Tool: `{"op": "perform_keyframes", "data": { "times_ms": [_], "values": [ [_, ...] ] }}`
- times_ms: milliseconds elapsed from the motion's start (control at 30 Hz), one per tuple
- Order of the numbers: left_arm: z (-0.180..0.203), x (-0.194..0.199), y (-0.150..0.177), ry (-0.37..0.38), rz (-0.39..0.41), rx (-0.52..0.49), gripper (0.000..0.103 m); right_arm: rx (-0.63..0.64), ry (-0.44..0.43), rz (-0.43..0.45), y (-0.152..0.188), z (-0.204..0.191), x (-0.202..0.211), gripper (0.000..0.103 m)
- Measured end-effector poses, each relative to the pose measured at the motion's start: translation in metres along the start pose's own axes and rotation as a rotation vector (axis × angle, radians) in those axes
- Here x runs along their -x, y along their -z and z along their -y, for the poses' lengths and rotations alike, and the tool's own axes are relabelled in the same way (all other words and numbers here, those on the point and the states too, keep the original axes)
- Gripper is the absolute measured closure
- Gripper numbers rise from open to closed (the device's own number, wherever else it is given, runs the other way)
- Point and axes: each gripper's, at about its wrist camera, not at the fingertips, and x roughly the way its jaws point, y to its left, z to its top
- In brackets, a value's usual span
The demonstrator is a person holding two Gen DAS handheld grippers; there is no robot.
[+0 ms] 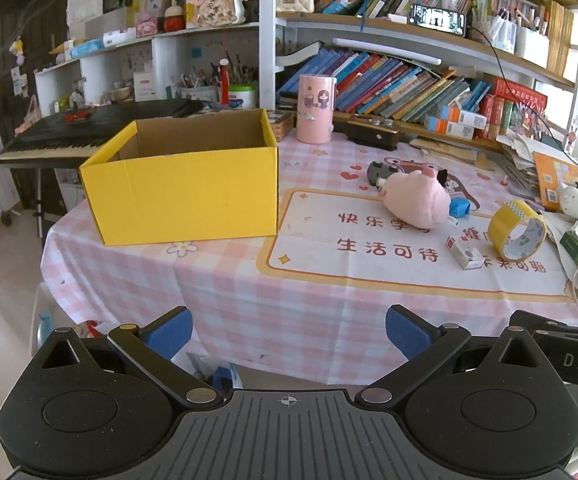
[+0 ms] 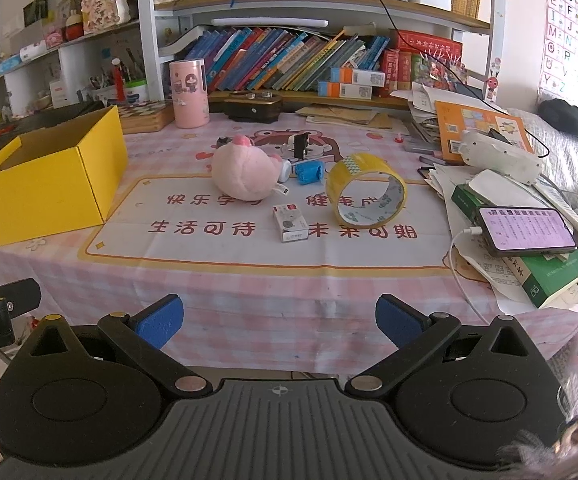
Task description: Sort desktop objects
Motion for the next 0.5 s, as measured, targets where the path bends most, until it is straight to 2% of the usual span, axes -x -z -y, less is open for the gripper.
{"op": "perform_keyframes", "data": {
  "times_ms": [500],
  "values": [
    [-0.0003, -0.005, -0.002, 0.012, -0.015, -0.01, 0.0, -0.003, 0.007, -0.001, -0.0007, 0.0004, -0.0028, 0.0]
  ]
}}
